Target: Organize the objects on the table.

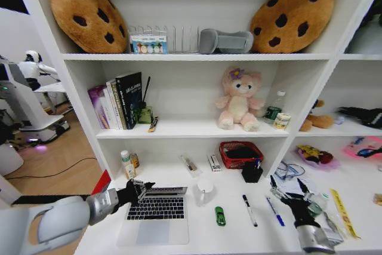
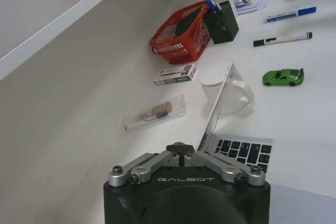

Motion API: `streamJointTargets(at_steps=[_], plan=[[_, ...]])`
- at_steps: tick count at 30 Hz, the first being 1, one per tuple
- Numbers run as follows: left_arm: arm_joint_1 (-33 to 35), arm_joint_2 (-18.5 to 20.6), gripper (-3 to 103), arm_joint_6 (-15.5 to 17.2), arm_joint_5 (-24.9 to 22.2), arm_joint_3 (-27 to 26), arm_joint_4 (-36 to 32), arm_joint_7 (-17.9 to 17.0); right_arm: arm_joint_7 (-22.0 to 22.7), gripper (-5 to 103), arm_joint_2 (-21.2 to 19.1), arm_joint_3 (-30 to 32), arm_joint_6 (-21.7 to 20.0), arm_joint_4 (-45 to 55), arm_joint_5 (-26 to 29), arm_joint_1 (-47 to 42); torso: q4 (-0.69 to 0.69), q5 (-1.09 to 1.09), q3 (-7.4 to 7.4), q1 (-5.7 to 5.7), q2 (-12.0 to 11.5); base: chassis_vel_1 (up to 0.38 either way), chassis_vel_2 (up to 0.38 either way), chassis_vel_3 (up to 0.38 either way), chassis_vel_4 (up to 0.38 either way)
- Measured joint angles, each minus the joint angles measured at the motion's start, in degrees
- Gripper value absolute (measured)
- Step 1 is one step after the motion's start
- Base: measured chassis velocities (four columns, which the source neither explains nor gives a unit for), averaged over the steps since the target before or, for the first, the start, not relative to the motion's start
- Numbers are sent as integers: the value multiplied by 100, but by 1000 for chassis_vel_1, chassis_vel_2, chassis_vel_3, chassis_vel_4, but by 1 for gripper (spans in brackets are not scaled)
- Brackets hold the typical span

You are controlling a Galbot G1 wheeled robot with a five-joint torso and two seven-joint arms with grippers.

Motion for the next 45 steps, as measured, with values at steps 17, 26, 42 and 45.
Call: streamJointTargets(at_steps=[17,26,42,45], plan=[[350,-1113,0,-121,1584,1543,497,270,98,100,388,159,-22,223,-151,-196,-1,0,0,0,0,0,0,0,0],[786,-1833,0,-500,2038,1016,833,328,114,100,463,39,-70,275,-339,-208,-1,0,0,-1,0,0,0,0,0],[719,-4558,46,-328,736,-384,521,-157,88,100,206,-12,-102,242,-327,-190,1,-1,0,-1,0,0,0,0,0],[640,-5221,62,-298,260,-956,610,-55,17,100,150,-33,-91,275,-310,-250,-1,0,0,-1,0,0,0,0,0]])
